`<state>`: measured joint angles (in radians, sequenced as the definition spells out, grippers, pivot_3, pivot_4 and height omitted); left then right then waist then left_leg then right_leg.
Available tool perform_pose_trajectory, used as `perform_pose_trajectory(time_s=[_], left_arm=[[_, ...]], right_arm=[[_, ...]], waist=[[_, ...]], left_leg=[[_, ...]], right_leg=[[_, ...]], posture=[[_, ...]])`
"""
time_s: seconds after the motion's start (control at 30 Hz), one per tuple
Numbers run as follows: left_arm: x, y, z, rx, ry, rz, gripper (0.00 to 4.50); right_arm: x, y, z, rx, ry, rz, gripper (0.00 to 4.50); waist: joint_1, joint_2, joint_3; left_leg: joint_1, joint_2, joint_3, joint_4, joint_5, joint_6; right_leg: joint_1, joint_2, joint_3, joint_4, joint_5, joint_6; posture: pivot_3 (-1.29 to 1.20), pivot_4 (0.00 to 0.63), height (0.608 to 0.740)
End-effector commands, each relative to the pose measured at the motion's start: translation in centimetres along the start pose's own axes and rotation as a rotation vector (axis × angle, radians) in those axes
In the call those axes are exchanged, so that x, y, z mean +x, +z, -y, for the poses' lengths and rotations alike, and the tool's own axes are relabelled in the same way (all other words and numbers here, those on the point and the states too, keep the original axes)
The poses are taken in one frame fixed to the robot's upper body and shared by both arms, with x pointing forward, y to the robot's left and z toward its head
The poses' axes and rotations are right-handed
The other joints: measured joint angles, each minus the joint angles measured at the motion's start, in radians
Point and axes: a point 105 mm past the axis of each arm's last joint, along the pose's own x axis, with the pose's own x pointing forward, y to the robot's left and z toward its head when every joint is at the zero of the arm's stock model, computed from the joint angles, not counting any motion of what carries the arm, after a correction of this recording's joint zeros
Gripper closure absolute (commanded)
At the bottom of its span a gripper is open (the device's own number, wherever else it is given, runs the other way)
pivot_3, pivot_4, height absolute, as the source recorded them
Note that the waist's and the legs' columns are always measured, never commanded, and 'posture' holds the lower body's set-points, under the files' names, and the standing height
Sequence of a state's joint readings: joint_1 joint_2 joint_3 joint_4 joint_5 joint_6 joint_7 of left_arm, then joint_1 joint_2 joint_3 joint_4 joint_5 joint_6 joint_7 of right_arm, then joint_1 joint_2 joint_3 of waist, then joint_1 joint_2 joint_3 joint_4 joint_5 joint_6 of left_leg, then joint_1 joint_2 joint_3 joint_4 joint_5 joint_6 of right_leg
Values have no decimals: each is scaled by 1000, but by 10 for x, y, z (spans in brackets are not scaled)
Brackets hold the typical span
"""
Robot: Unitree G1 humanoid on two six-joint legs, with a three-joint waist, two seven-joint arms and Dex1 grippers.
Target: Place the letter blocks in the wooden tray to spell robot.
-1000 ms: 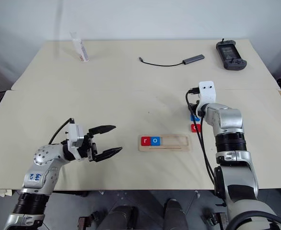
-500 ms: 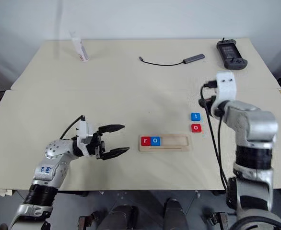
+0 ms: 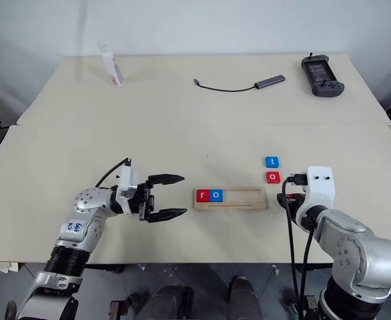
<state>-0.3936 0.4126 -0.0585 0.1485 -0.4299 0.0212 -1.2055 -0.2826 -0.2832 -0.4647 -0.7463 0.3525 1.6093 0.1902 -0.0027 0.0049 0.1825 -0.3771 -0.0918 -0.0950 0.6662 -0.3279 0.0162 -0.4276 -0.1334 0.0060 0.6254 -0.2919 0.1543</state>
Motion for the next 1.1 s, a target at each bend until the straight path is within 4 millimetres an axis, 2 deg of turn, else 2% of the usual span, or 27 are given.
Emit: perform_pose_trajectory(time_s=[0.03, 0.17, 0.37, 0.47, 0.57, 0.67, 0.8, 0.9, 1.1], left_arm=[[0, 4, 1, 23, -25, 2, 0], [-3, 6, 0, 34, -19, -3, 0], [-5, 11, 6, 39, -48, 4, 0], [-7, 12, 11, 43, -78, -11, 0], [-9, 12, 10, 56, -76, -20, 0], [-10, 13, 12, 72, -64, -33, 0], [-14, 14, 14, 80, -35, -41, 0], [-20, 13, 15, 78, 1, -52, 0], [-24, 13, 15, 82, 30, -59, 0]], right_arm=[[-8, 10, 0, -29, -3, 47, 1358], [-17, 24, 9, -143, 73, 59, 39], [-28, 41, 11, -580, 374, 92, 39], [-26, 33, 12, -874, 554, 86, 39], [-18, 22, 21, -909, 664, 7, 39], [-2, 11, 36, -940, 691, -98, 39], [20, 14, 43, -887, 648, -122, 39], [27, 6, 42, -884, 662, -178, 638], [27, 7, 36, -874, 699, -169, 2638]], waist=[[1, 0, 0], [4, 0, 0], [3, -1, 0], [-2, -2, 0], [-2, -2, 1], [-1, -3, 1], [0, -3, 1], [1, -3, 1], [4, -5, 0]], left_leg=[[0, 0, 0, 0, 0, 0], [0, -1, 0, 0, 0, 0], [0, 0, 1, -1, 0, 1], [1, 1, 4, -1, 0, 1], [3, 1, 6, -1, 0, 1], [4, 2, 6, 0, 0, 1], [4, 1, 6, 0, 0, 1], [4, 2, 5, 0, 0, 1], [4, 2, 5, 1, 0, 0]], right_leg=[[0, 0, 0, 0, 0, 0], [0, 0, 0, 0, 0, 0], [2, 0, -1, -3, 0, 0], [2, 1, 0, -3, 0, 1], [3, 1, 1, -3, 0, 1], [3, 0, 1, -5, 0, 1], [2, 0, 1, -5, 0, 1], [2, 0, 1, -6, 0, 0], [3, 0, 1, -6, 0, 0]], posture=[[0, 150, 740], [0, 150, 740], [0, 150, 740], [0, 150, 740], [0, 150, 740], [0, 150, 740], [0, 150, 740], [0, 150, 740], [0, 150, 740]])
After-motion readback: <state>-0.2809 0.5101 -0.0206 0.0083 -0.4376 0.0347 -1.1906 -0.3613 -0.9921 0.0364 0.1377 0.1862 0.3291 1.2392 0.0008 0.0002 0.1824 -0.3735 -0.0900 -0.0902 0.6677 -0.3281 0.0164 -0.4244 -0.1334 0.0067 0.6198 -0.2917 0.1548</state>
